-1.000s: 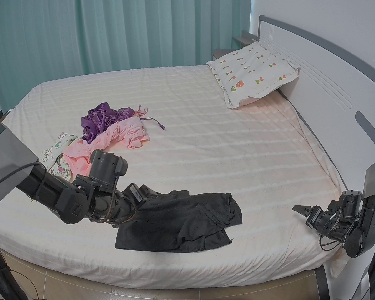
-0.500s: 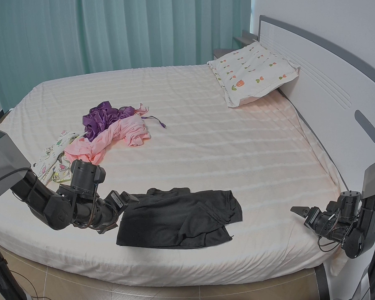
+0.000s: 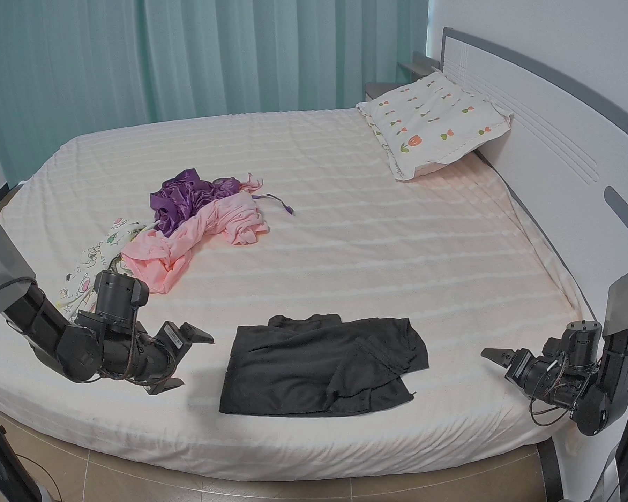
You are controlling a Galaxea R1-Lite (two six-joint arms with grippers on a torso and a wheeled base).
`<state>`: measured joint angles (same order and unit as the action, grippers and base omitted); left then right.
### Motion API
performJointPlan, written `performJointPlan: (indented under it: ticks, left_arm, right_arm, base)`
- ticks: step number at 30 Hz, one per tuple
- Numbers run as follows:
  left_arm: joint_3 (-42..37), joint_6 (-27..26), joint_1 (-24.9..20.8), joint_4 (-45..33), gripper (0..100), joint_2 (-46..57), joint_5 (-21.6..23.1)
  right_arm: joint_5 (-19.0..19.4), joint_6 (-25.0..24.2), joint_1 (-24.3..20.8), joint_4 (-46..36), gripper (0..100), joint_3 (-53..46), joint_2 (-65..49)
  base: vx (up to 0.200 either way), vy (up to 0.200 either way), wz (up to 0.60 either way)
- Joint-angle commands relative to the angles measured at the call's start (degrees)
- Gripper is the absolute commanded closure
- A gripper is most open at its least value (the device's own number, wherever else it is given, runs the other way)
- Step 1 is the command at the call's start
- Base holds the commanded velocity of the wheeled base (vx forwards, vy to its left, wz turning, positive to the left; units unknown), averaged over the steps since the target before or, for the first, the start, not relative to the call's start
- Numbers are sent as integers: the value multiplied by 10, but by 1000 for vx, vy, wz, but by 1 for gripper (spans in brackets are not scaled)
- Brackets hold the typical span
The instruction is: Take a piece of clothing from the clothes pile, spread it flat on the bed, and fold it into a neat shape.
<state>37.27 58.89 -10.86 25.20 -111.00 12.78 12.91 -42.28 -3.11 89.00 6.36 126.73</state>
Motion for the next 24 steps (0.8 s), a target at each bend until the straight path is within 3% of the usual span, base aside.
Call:
performJointPlan:
  ticks: [1,13,19,24]
  left_arm:
    - [4,-1,24,1,0,-4,5]
    - [2,-3,31,4,0,-27,12]
    - [-4,-4,32,31,0,-42,12]
    - [-4,-4,32,40,0,-54,13]
  right_arm:
    - [-20,0,-11,7,0,2,-8]
    - [-77,-1,-44,7,0,5,-22]
    - [-85,1,-62,7,0,7,-24]
    - [-119,2,-95,7,0,5,-24]
  base:
    - [0,200,0]
    - [0,200,0]
    - [0,0,0]
    - [0,0,0]
